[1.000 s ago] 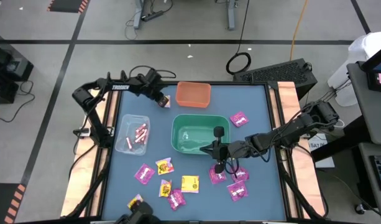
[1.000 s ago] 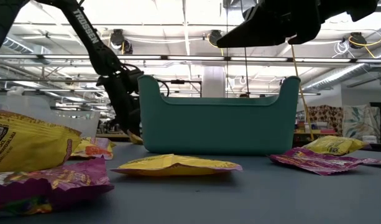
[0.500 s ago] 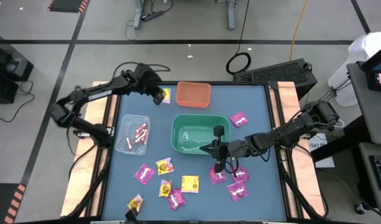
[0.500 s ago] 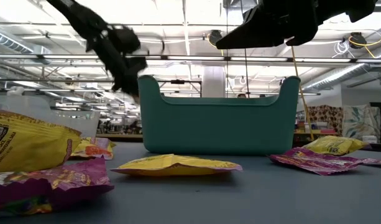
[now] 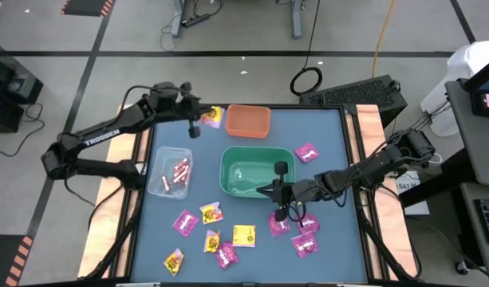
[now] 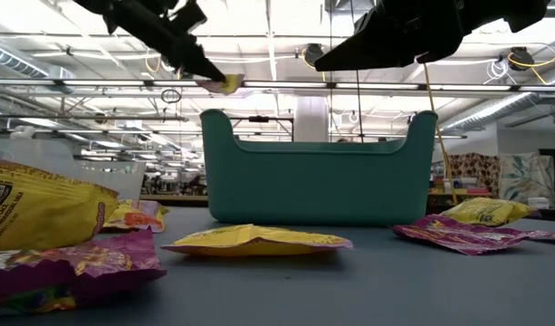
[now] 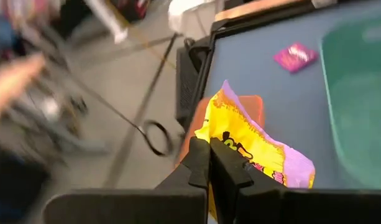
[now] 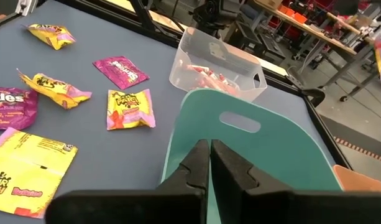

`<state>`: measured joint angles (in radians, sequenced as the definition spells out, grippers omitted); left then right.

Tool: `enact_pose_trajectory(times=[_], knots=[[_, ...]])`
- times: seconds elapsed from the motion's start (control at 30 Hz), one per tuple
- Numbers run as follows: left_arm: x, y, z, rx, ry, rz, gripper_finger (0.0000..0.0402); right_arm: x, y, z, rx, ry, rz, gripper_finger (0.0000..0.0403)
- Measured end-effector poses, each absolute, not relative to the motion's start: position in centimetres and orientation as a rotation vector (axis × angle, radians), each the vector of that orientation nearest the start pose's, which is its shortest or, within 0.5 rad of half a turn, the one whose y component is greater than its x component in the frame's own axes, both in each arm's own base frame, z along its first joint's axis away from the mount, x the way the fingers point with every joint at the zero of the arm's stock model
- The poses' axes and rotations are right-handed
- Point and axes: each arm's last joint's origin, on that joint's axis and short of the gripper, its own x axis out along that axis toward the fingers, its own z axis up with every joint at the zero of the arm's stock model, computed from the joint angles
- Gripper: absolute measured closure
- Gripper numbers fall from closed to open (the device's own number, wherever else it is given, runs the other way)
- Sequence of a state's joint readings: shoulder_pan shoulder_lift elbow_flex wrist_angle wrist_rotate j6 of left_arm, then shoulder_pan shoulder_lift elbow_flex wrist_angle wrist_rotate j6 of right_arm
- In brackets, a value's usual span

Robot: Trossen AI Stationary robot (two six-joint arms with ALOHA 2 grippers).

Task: Sort candy
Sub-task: Put the yellow candy into the orange bin

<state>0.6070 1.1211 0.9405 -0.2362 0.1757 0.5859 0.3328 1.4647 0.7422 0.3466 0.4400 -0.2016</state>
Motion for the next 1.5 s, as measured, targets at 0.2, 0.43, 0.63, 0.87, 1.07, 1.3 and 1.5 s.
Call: enact_pose_trajectory(times=[0.2,0.43,0.63,0.87,1.07,1.3,1.5], knots=[[20.7,12.3,32.4,0.855,0.506,0.162,0.0397,29.0,8.7,21.4,-0.338,0.359,-0.071,0.0394],[21.3,11.2,32.4,1.165,0.51,0.045,0.0397,29.0,8.7,21.4,-0.335,0.362,-0.072,0.0394],[21.8,10.3,32.4,1.406,0.512,-0.03,0.0397,28.9,8.7,21.2,-0.344,0.383,-0.069,0.0394],[22.4,9.6,33.0,1.474,0.485,0.018,0.0397,28.9,8.7,21.2,-0.346,0.385,-0.069,0.0394],[22.5,9.5,33.2,1.374,0.461,0.049,0.0398,28.9,8.7,21.2,-0.348,0.387,-0.068,0.0394],[22.4,9.5,33.1,0.883,0.419,0.149,0.0398,28.9,8.7,21.2,-0.343,0.387,-0.069,0.0394],[22.4,9.5,33.1,0.371,0.358,0.242,0.0398,28.9,8.7,21.2,-0.306,0.385,-0.077,0.0394]])
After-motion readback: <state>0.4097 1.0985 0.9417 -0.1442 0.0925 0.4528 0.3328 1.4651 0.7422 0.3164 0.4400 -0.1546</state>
